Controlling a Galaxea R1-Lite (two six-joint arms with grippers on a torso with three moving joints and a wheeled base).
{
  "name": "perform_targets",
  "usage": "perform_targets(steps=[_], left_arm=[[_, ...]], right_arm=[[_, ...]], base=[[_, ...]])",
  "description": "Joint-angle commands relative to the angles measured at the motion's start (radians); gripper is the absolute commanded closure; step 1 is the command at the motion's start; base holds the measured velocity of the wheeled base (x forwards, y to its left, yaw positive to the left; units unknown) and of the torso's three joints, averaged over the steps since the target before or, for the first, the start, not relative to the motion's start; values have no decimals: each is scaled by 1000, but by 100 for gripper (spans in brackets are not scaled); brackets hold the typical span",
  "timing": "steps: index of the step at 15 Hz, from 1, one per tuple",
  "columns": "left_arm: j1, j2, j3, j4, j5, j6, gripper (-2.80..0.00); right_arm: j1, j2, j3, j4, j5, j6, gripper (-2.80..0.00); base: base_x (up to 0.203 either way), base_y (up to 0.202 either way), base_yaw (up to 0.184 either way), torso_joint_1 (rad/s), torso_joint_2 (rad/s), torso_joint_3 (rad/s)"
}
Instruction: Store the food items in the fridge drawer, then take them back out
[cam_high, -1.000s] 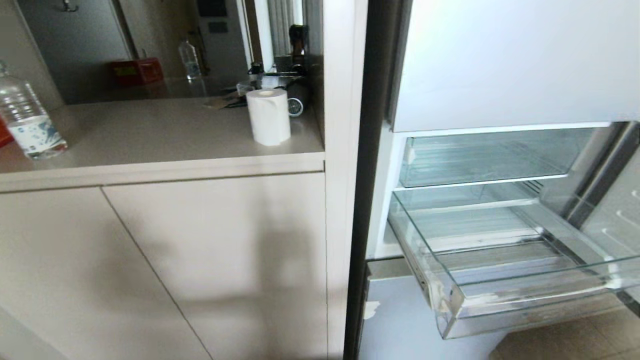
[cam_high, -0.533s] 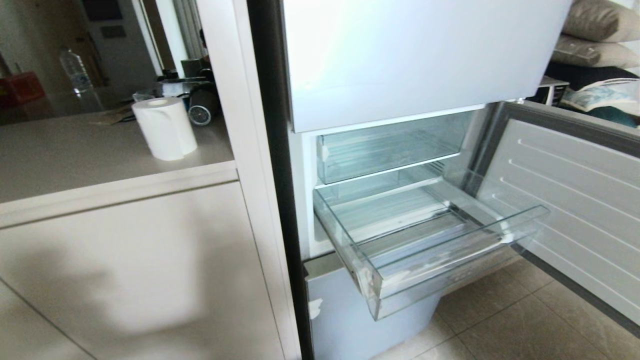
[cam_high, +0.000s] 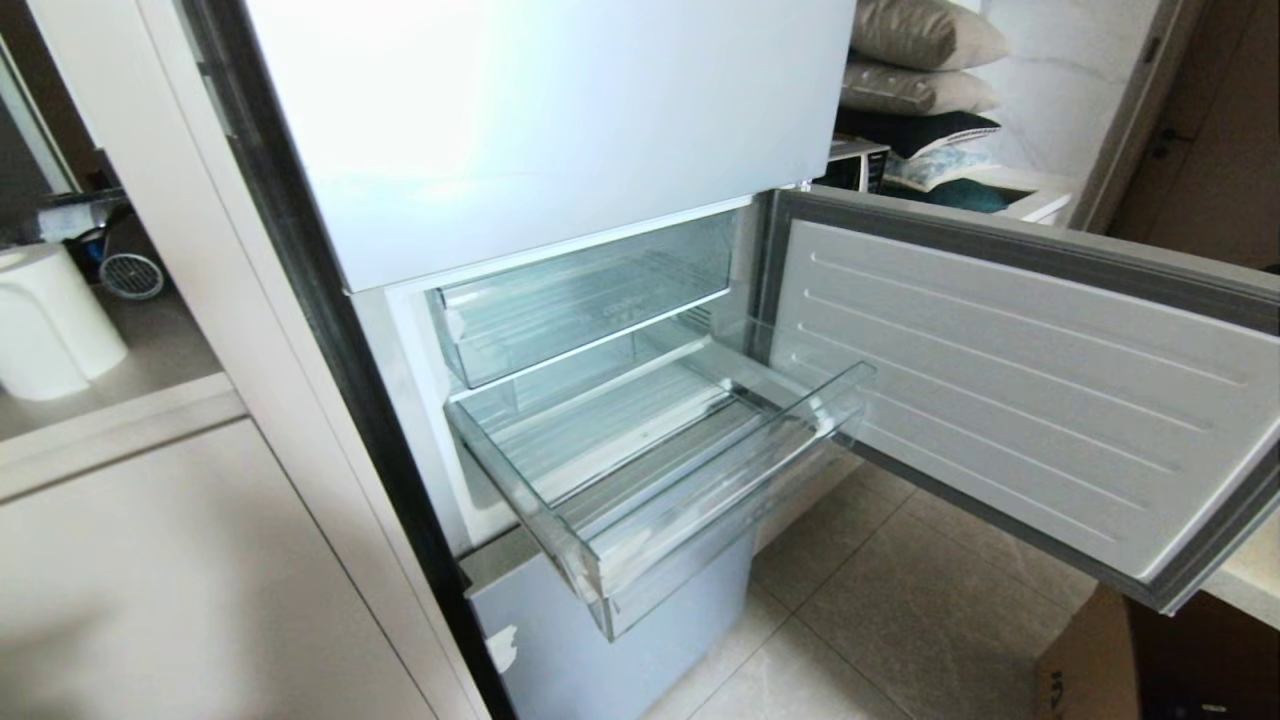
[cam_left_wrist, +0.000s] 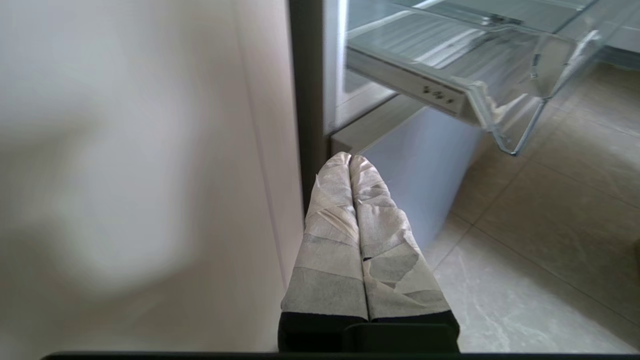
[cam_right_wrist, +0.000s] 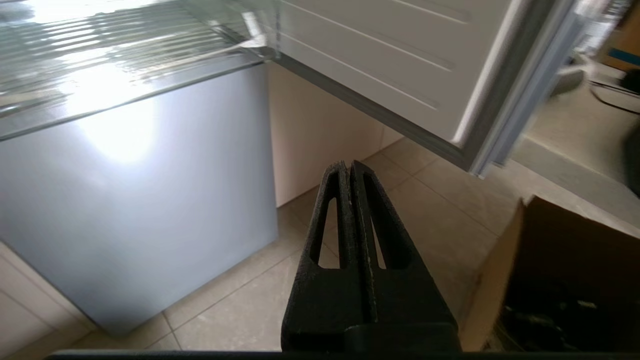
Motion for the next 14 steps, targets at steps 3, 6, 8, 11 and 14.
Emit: perform_targets(steps=[3, 6, 8, 11, 14], left_arm=[[0, 1, 0, 0, 1, 0, 0], [0, 1, 0, 0, 1, 0, 0], [0, 1, 0, 0, 1, 0, 0], [0, 1, 0, 0, 1, 0, 0], [0, 1, 0, 0, 1, 0, 0]], right_arm=[[0, 1, -31, 7, -3, -12, 0], [-4, 116, -257, 105, -54, 69, 0], [-58, 278, -348, 148, -91, 146, 0], [-349, 530, -372, 119, -82, 205, 0], [-660, 736, -346, -31, 52, 234, 0]], base=[[-3, 4, -34, 1, 1, 1], [0, 0, 0, 0, 0, 0], [0, 0, 0, 0, 0, 0], [0, 0, 0, 0, 0, 0], [0, 0, 0, 0, 0, 0]])
